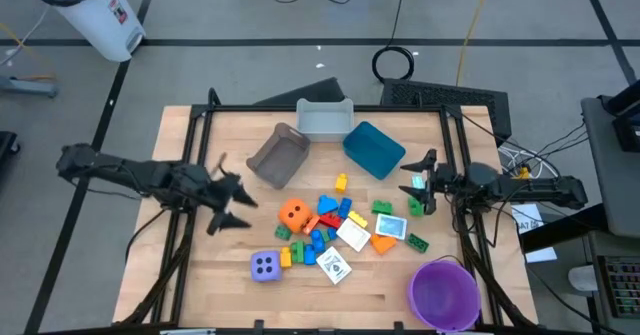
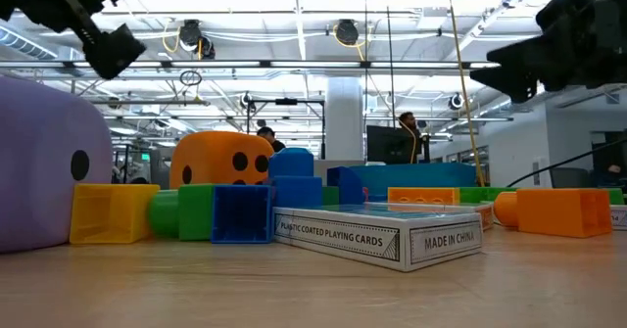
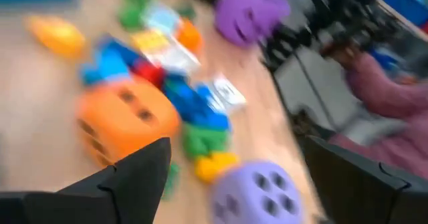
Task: Pick & Place Toys
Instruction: Put the purple dice into the black bin
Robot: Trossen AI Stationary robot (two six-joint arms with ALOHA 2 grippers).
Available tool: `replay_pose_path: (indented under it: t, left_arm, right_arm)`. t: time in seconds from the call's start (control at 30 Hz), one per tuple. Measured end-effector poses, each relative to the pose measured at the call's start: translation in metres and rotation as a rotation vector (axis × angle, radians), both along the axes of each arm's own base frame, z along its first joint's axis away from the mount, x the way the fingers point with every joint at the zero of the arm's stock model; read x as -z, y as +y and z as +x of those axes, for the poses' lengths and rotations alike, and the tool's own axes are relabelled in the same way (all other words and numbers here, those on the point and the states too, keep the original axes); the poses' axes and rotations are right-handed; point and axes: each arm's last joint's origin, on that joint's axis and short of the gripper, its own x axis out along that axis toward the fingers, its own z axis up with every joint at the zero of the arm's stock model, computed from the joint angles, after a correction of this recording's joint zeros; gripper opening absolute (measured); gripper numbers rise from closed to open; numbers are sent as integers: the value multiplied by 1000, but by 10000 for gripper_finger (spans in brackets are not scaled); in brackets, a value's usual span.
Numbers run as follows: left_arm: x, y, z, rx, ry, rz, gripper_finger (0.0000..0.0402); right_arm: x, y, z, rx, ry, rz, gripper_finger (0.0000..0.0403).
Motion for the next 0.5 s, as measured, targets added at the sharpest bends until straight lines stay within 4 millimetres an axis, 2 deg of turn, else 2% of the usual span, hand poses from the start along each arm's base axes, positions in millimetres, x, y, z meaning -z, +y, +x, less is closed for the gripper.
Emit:
replay_pose_path:
  t: [0.23, 0.37, 0.5]
  left_arm:
    - [10, -41, 12, 117, 243, -158, 349]
    - [13, -65, 20, 80, 238, -155, 349]
    - [14, -87, 31, 126, 215, -87, 349]
  right_arm:
    - [-4, 0, 0, -5, -39, 11, 279]
    - [-4, 0, 0, -5, -39, 11, 279]
    - [-4, 0, 0, -5, -40, 11, 279]
